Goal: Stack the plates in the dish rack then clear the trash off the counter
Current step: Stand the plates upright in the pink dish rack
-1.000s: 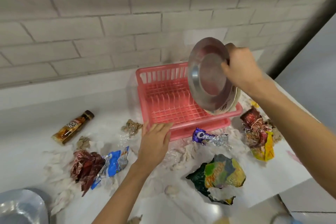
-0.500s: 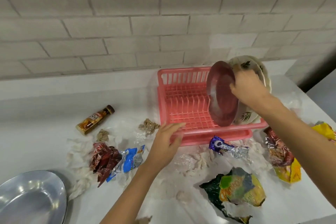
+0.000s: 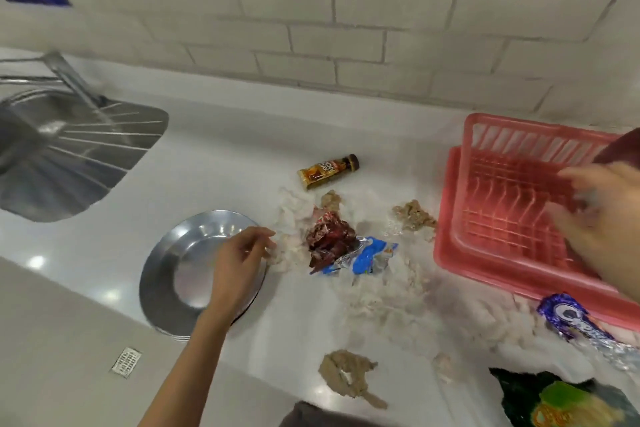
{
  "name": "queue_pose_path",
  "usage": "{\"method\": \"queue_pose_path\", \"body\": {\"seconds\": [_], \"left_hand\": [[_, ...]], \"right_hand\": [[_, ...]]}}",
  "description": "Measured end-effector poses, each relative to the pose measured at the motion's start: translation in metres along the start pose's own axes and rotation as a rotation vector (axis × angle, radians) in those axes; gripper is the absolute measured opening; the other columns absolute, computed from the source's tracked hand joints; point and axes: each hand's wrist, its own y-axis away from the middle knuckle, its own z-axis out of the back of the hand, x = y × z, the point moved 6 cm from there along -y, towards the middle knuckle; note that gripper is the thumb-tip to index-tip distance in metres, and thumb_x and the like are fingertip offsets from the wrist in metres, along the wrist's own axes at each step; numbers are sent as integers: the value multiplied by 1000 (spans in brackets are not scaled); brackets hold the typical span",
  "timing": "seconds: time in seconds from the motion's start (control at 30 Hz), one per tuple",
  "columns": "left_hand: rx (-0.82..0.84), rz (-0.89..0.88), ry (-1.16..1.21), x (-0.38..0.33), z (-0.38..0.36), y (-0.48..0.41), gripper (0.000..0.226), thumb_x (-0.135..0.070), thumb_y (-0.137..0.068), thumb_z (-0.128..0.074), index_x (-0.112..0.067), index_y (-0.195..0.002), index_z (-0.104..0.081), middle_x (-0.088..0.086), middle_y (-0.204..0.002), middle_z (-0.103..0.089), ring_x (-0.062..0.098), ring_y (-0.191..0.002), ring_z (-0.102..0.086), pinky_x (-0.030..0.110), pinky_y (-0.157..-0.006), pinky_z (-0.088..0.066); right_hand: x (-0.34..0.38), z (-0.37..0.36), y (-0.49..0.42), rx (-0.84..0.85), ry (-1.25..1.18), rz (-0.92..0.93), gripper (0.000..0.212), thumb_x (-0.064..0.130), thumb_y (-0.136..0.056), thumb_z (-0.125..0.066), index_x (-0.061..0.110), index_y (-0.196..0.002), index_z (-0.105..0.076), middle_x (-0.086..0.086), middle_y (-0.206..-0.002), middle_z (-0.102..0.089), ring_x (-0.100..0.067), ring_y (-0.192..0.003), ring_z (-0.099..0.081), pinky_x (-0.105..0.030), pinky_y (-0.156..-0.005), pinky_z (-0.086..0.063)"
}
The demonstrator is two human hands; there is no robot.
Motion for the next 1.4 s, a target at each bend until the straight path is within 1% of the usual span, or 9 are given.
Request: {"method": "queue_pose_path", "body": {"seconds": [0.17, 0.33, 0.57, 0.7, 0.93, 1.1, 1.23, 1.33, 1.4], "left_hand": [[33, 4, -324, 44, 28, 33, 20, -47, -82, -58, -35, -95, -68, -23, -95, -67, 2, -90, -61, 31, -78, -52], [120, 9, -611, 71, 24, 59, 43, -40, -82, -68, -28, -123, -63, -15, -123, -63, 13, -115, -57, 28, -85, -50], [-113, -156, -483, 36, 36, 78, 21, -30, -90, -66, -31, -111, -70, -15, -104, -73, 10, -94, -66, 23, -73, -53], [-175, -337, -447, 10, 33, 80, 34, -8, -82, -57, -25, -108, -71, -11, -92, -76, 12, -76, -70, 29, -59, -57], [-173, -630, -329, -31, -3, 96, 30, -8, -87, -55, -12, -109, -75, -5, -111, -72, 5, -100, -68, 15, -86, -53], [-52, -714, -207, -67, -41, 91, 32, -5, -87, -58, -14, -114, -72, -7, -119, -68, 6, -105, -66, 17, -91, -51], [100, -744, -187, -94, -70, 75, 53, 4, -79, -69, -23, -125, -65, -14, -130, -62, 3, -116, -58, 23, -94, -51], [110, -841, -104, -119, -94, 71, 38, 0, -83, -71, -16, -117, -69, -8, -126, -64, 12, -116, -58, 24, -99, -46], [122, -896, -19, -133, -112, 72, 29, 0, -85, -69, -15, -110, -72, -8, -117, -67, 11, -111, -59, 24, -97, -45]], "right_hand": [[98, -59, 20, 361, -106, 188, 21, 32, -87, -61, 28, -107, -64, 6, -95, -68, -24, -82, -65, -33, -65, -51], [161, -106, 39, 502, -126, 408, 13, 33, -93, -46, 29, -97, -57, 10, -88, -61, -17, -80, -61, -31, -60, -45], [213, -135, 46, 593, -238, 493, 20, 38, -95, -45, 23, -100, -58, 7, -85, -59, -17, -79, -58, -32, -65, -46], [227, -152, 42, 648, -491, 391, 37, 49, -98, -38, 23, -95, -64, 5, -70, -64, -14, -69, -62, -39, -67, -53], [227, -164, 35, 922, -1150, -161, 39, 52, -98, -43, 18, -109, -59, -8, -73, -73, -26, -58, -70, -34, -49, -54], [198, -136, 9, 720, -1186, -251, 10, 4, -89, -50, 8, -91, -59, -19, -74, -67, -29, -44, -63, -33, -41, -51], [146, -96, -16, 381, -1065, -205, 11, -1, -79, -49, 6, -79, -58, -12, -62, -59, -22, -48, -55, -32, -41, -42], [95, -45, -33, 135, -917, -162, 17, 0, -79, -50, 15, -80, -59, 3, -73, -61, -11, -63, -54, -23, -55, -42], [53, -13, -38, 29, -805, -197, 17, 3, -79, -50, 13, -87, -61, 3, -81, -63, -15, -75, -57, -28, -64, -45]]}}
